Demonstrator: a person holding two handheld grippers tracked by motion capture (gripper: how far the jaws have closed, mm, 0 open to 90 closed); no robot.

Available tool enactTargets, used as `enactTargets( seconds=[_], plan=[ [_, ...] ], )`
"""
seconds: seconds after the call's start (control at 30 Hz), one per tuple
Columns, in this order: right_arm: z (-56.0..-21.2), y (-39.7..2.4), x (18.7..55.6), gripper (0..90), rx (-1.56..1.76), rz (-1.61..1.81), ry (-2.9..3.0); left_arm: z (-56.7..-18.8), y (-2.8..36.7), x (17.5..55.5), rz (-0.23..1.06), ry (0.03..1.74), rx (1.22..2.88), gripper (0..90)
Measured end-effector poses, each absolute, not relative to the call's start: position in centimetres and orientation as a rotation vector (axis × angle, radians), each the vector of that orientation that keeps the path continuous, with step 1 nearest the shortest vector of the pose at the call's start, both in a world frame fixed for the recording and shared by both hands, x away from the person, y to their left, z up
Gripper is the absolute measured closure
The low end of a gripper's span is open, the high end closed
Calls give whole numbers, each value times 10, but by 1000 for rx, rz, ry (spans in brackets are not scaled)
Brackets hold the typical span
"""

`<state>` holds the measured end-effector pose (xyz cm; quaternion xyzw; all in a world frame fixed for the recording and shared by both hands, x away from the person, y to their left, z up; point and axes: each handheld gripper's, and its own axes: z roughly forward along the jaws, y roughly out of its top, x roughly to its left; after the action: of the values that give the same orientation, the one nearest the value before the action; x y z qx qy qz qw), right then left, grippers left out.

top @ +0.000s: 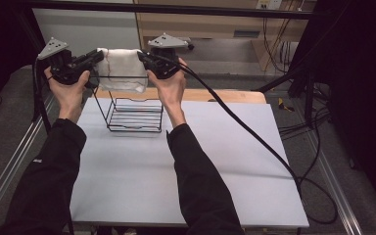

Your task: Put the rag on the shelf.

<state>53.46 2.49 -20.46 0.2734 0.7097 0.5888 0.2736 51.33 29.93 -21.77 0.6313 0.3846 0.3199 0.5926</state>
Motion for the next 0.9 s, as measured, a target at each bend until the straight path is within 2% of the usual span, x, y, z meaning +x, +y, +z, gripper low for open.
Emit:
enactTargets(
  seconds=[0.9],
  plan=[
    [-210, 24, 517, 835, 676, 1571, 1956, -227, 304, 492, 750, 867, 1508, 809]
  ],
)
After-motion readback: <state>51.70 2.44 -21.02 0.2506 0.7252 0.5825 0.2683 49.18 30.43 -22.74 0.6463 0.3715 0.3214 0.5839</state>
